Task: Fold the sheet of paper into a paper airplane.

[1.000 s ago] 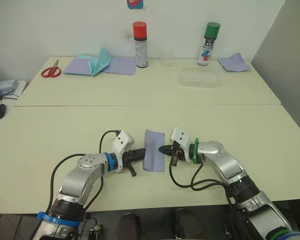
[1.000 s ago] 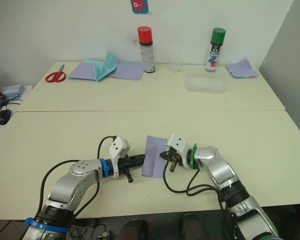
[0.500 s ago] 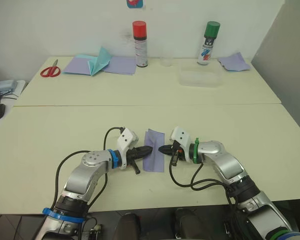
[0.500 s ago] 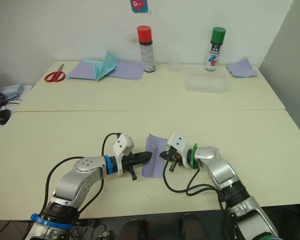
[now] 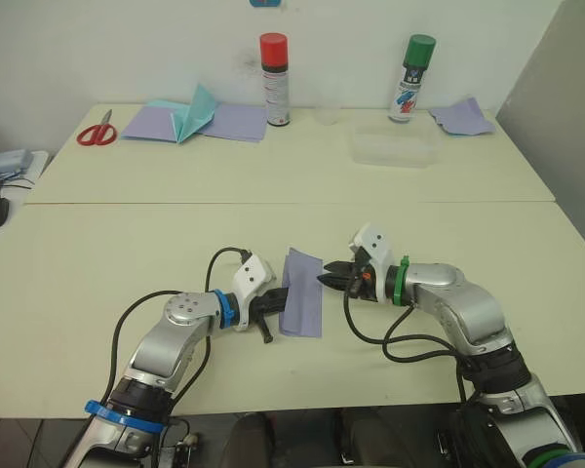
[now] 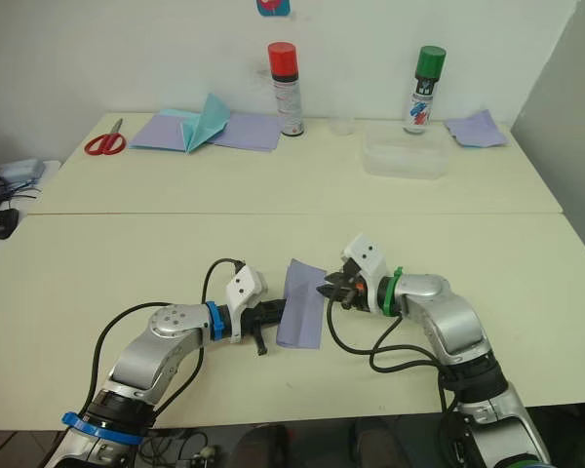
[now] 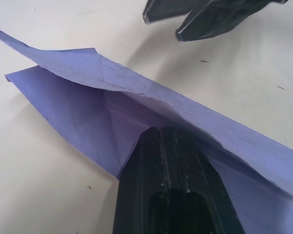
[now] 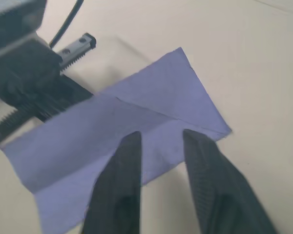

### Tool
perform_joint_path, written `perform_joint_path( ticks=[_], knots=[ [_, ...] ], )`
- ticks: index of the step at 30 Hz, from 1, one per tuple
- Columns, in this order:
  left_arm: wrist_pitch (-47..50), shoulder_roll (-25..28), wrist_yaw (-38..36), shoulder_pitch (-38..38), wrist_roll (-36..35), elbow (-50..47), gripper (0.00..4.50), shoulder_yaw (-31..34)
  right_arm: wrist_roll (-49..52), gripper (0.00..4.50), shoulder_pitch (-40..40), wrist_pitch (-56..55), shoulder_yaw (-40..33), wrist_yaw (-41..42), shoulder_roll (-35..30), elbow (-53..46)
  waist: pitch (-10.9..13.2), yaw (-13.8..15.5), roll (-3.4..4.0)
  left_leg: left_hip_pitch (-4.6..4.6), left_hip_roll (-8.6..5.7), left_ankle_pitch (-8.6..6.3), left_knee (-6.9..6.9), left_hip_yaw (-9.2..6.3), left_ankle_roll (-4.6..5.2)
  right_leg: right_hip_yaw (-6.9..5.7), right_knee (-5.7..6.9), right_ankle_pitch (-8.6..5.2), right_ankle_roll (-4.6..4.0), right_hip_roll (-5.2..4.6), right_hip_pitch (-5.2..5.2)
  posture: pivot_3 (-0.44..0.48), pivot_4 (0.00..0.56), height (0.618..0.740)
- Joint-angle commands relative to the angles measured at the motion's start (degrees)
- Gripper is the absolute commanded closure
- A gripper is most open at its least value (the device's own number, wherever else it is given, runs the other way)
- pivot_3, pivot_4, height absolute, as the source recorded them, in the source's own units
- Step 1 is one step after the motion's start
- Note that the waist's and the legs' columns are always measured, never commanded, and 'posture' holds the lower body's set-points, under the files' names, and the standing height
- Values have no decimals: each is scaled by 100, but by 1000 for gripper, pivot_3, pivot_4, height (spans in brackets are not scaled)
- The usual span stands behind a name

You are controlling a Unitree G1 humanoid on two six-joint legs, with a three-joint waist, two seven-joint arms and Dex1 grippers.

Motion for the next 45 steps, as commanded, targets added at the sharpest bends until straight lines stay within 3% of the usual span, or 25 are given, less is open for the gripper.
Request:
perform_joint_path(
  ticks=[1,6,19,25,37,45],
  knots=[
    [25,6,-23,54,133,144,4500,-116,313,1793,-197,623,-153,-443,308,-467,0,-7,1,2,0,0,0,0,0,0,1,0,0,0,0,0,150,740],
    [176,-138,-80,12,-214,-71,4500,76,375,69,-201,1089,-135,-915,524,-678,-1,-12,1,0,-3,1,3,4,0,-8,1,1,1,2,2,0,150,740],
    [385,-267,-90,3,-625,-504,4500,250,809,69,-166,1831,-303,-1457,732,-1008,0,-17,1,-12,-1,0,3,-4,0,-12,0,0,1,9,-4,0,150,740],
    [347,-230,-150,7,-577,-463,4500,190,755,69,-85,1774,-231,-1611,486,-927,0,-18,1,-12,-2,1,4,-2,0,-13,-1,0,1,9,-4,0,150,740],
    [284,-252,-238,-84,-488,-334,4500,165,851,4398,-32,1691,-321,-1697,342,-814,-1,-18,1,-10,-1,1,5,-3,0,-12,3,0,1,17,-3,0,150,740],
    [154,-294,-203,-181,-307,-170,4500,63,901,4457,10,1762,-471,-1726,306,-752,-1,-15,1,-10,-3,1,6,-1,0,-12,4,0,1,17,-3,0,150,740]
  ],
)
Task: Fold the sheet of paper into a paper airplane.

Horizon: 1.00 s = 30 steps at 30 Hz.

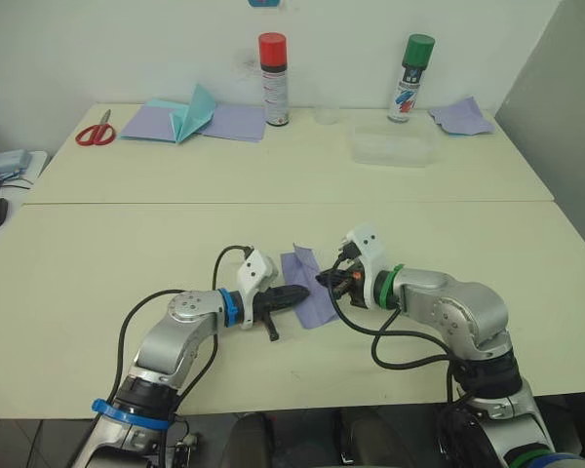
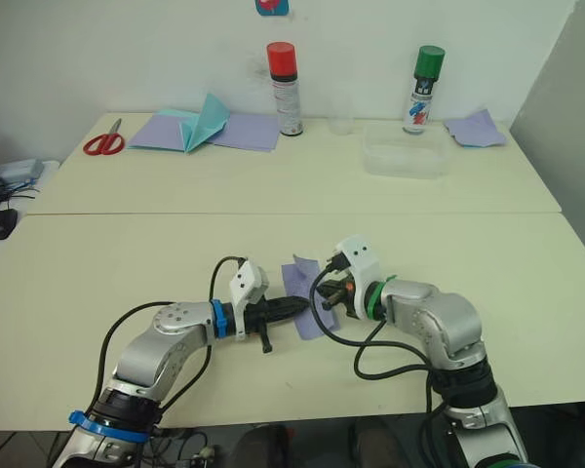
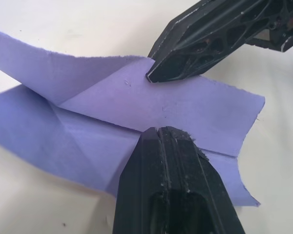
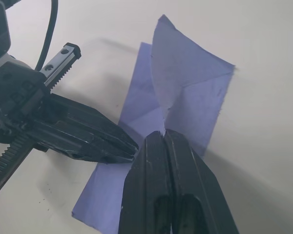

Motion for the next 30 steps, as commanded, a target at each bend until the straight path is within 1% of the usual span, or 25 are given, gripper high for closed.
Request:
perform_joint_path(
  ticks=[1,3,7,10,14,17,21,24,27,30],
  knots=[
    [-164,-44,23,-100,109,23,4500,-65,147,4457,18,27,-187,-56,48,-67,0,0,0,0,0,0,0,0,0,0,1,0,0,1,0,0,150,740],
    [-228,-61,123,-168,263,166,4500,-101,238,4457,15,161,-299,-101,136,-107,0,1,0,1,0,0,0,0,0,1,3,0,0,3,0,0,150,740],
    [-356,-22,232,-270,586,431,4500,-223,614,4457,-113,996,-1051,-447,752,-280,0,2,0,1,1,0,4,-2,0,2,10,0,0,6,0,0,150,740],
    [-410,-5,244,-291,699,518,4500,-251,717,4457,-231,1573,-1564,-684,1084,-418,0,1,0,7,3,0,5,-1,0,3,20,0,0,6,0,0,150,740],
    [-480,-3,250,-336,762,620,4500,-236,755,4457,-331,2238,-2290,-958,1355,-611,-3,0,1,7,4,0,10,-1,0,1,23,0,0,3,2,0,150,740],
    [-399,50,168,-353,812,663,4500,-339,889,4457,-247,2316,-2588,-1181,1419,-690,-4,-4,2,8,3,0,11,0,0,2,23,0,0,3,3,0,150,740],
    [-339,104,45,-333,876,696,4500,-477,820,4457,-194,2316,-2728,-1293,1172,-650,-6,-16,4,9,0,0,11,0,0,2,24,0,0,3,4,0,150,740],
    [-346,232,-106,-263,954,686,4500,-632,738,4457,-266,2159,-2669,-1194,803,-519,-9,-25,5,10,-1,0,11,1,0,3,23,0,0,3,5,0,150,740],
    [-397,288,-205,-257,967,704,4500,-684,744,4457,-241,1836,-2419,-963,368,-341,-11,-28,7,12,-2,0,11,3,0,5,22,0,0,3,6,0,150,740],
    [-467,297,-292,-276,958,736,4500,-693,768,4457,-162,1615,-2256,-784,106,-171,-13,-30,7,15,-4,0,11,3,0,6,22,0,0,7,8,0,150,740]
  ],
)
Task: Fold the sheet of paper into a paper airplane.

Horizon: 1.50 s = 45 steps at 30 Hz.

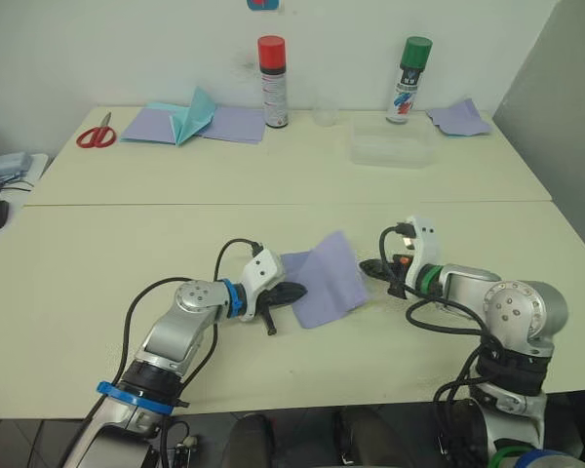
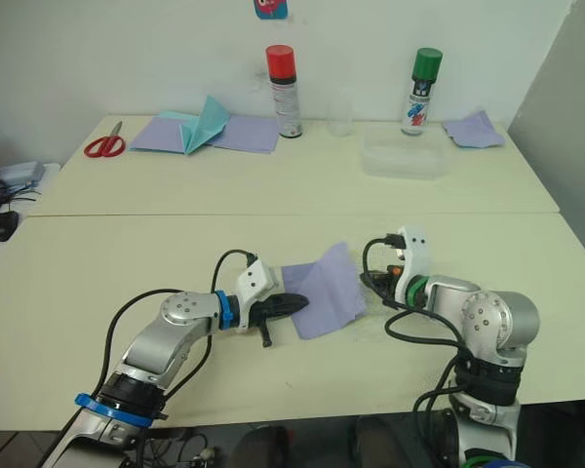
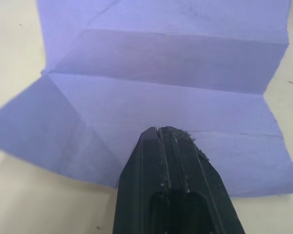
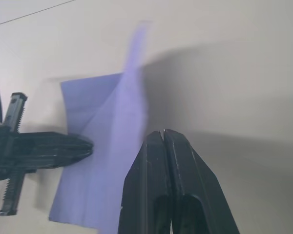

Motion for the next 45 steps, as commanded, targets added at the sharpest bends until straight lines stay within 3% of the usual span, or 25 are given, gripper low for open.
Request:
perform_joint_path(
  ticks=[1,11,14,23,31,34,43,45],
  knots=[
    [10,57,-184,116,166,168,4500,-247,119,4457,58,-285,165,256,-177,79,-2,0,0,1,0,0,0,0,0,1,0,0,0,3,1,0,150,740],
    [-129,-12,-373,-196,186,452,4500,-282,212,4457,119,-630,346,614,-486,169,-2,4,0,-1,1,0,5,-1,0,0,0,0,1,4,3,0,150,740],
    [-206,-7,-402,-184,243,531,4500,-345,323,3883,11,-636,153,768,-647,345,-2,7,0,-1,1,0,6,0,0,2,0,1,1,2,3,0,150,740],
    [-258,-86,-434,-211,331,622,4500,-436,498,811,-475,-283,-182,542,-154,1059,-9,10,6,0,1,1,7,0,1,3,4,1,0,6,6,0,150,740],
    [-263,-80,-465,-237,355,638,4500,-466,476,811,-563,-301,120,455,-7,1481,-11,28,10,-4,1,0,19,1,1,3,4,2,3,2,6,0,150,740],
    [-242,-70,-465,-209,354,592,4500,-470,564,1342,-514,-231,148,498,25,1487,-12,28,11,-4,1,0,20,1,1,1,5,2,3,2,6,0,150,740],
    [-125,-110,-362,-259,170,474,4500,-230,618,4482,-247,284,-47,342,213,1234,-12,25,12,-5,3,0,21,1,1,1,6,2,3,3,6,0,150,740],
    [-65,-132,-331,-313,112,452,4500,-150,643,4482,-171,420,-197,224,304,1156,-12,23,12,-5,3,0,23,-1,1,0,8,2,3,3,6,0,150,740]
  ],
)
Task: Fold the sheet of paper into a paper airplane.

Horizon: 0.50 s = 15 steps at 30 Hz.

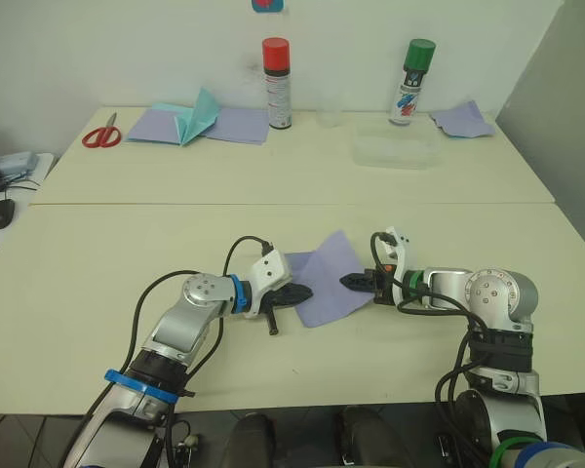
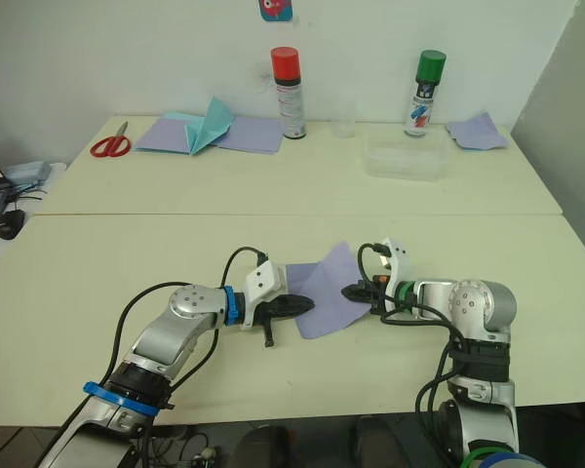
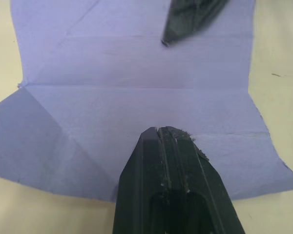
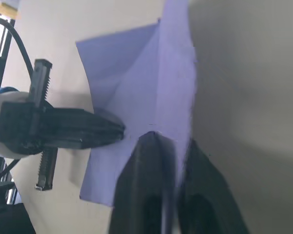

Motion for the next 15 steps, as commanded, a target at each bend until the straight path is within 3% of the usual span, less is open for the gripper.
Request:
perform_joint_path(
  ticks=[1,7,15],
  knots=[
    [206,-32,21,31,-2,-17,4500,5,178,4482,96,212,-321,-185,139,-314,0,1,0,-1,1,0,2,-1,0,-1,0,0,0,0,1,0,150,740],
    [251,-18,60,74,44,-104,4500,-5,780,4482,360,216,-730,-878,451,-490,0,-4,0,-3,0,0,4,0,0,0,1,0,0,0,0,0,150,740],
    [273,-75,227,67,71,-128,4500,11,2605,4482,809,216,-1275,-2961,1047,-840,0,-10,0,-4,5,0,4,-2,0,9,1,0,0,0,1,0,150,740]
  ],
)
